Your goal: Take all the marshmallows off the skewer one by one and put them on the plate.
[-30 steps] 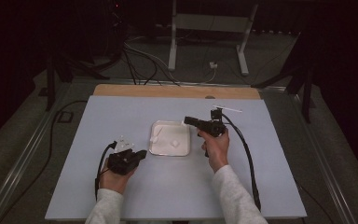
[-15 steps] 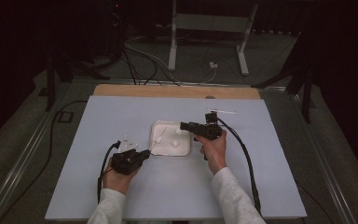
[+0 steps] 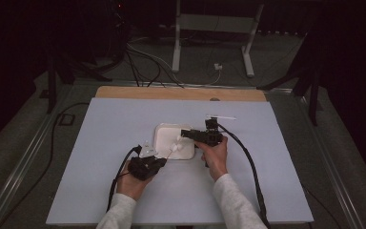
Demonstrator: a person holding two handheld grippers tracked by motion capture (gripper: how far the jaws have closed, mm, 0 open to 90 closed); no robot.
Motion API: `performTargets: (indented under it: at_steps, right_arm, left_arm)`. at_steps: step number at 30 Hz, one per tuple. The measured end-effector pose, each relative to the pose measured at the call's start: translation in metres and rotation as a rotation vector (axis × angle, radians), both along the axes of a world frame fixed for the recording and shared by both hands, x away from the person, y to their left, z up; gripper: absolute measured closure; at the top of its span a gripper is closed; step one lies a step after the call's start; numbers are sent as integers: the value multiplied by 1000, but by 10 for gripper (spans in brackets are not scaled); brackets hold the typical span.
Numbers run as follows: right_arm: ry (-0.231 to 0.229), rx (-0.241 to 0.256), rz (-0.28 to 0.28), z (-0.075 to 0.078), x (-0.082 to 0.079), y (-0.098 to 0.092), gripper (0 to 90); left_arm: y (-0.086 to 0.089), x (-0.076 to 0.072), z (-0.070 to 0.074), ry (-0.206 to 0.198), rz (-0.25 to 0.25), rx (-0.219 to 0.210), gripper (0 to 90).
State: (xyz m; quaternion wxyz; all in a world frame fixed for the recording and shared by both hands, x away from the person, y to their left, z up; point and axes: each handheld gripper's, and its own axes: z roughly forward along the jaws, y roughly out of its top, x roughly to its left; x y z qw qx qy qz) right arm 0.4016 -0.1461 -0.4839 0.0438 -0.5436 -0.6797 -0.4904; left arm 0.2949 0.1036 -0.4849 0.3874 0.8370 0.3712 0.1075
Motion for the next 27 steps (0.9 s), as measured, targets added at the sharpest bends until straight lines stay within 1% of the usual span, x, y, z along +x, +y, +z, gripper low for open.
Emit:
performTargets:
  at_steps: [2,4,7,8,12,13,15,18,23,25,27]
  right_arm:
    - [3,9,-12,0,1,-2,435]
    - [2,4,-14,1,1,-4,438]
    - [-1,2,-10,2,1,-6,446]
    - [-1,0,-6,2,1,-5,444]
    - [4,-13,5,-1,0,-2,443]
    - [6,-13,3,-2,-1,-2,443]
    - [13,-10,12,-3,-1,0,444]
    - [18,-8,21,-3,-1,1,444]
    - [27,-4,32,-3,-2,1,443]
    - [29,-8,36,-3,-2,1,442]
    - [26,-8,34,-2,-2,0,439]
  left_arm:
    - [-1,-1,0,1,-12,5,900]
    - [-2,-2,0,5,-20,15,900]
    - [-2,0,-1,10,-4,13,900]
    - [-2,0,-2,11,2,6,900]
    - [-1,0,-2,10,-2,5,900]
    - [-1,0,-2,11,-2,12,900]
    - [-1,1,-4,19,9,24,900]
    - [0,4,-6,36,25,28,900]
    - [6,7,-8,62,83,35,900]
    - [8,8,-8,66,88,32,900]
    - [9,8,-8,62,82,25,900]
